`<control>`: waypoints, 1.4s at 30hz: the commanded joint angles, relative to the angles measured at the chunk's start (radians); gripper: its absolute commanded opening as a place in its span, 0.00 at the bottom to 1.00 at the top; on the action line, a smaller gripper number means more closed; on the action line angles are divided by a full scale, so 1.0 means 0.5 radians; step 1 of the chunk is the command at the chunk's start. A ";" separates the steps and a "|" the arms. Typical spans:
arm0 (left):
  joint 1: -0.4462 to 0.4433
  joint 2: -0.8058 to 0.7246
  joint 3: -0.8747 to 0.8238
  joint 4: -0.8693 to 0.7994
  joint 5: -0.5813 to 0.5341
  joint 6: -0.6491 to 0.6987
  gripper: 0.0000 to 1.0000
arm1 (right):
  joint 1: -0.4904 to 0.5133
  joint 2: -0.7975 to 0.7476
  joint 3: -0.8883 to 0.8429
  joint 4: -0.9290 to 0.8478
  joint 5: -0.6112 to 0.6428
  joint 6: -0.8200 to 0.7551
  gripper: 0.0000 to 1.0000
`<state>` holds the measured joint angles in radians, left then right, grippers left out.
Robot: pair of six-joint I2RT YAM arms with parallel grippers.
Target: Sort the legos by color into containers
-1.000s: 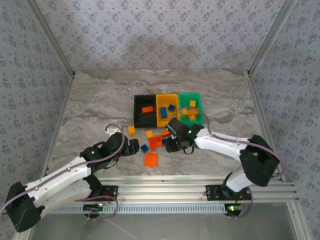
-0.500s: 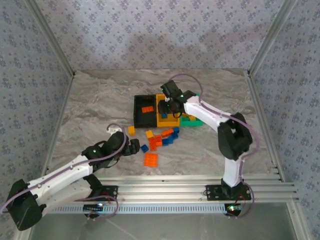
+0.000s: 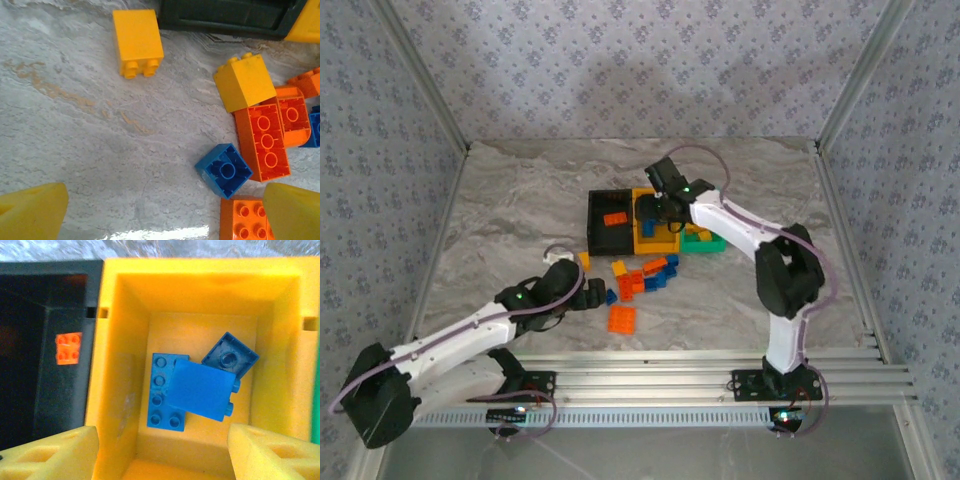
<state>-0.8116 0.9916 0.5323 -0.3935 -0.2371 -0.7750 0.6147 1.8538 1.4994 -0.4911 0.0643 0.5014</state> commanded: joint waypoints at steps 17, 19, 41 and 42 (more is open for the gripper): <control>-0.043 0.991 0.391 0.256 0.341 0.204 0.73 | -0.013 -0.812 -0.925 0.218 0.017 0.165 0.70; -0.046 0.993 0.370 0.199 0.317 0.175 0.70 | -0.022 -0.832 -0.942 0.229 0.014 0.167 0.71; -0.035 0.539 0.252 0.000 0.203 0.104 0.75 | -0.042 -0.847 -0.942 0.248 -0.019 0.191 0.71; -0.034 0.527 0.257 -0.026 0.170 0.098 0.73 | -0.043 -0.850 -0.944 0.245 -0.018 0.191 0.71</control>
<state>-0.8249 1.2858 0.6125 -0.3916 -0.1356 -0.7242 0.5980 1.4525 1.0367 -0.3656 0.0559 0.5838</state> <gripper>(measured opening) 0.740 0.707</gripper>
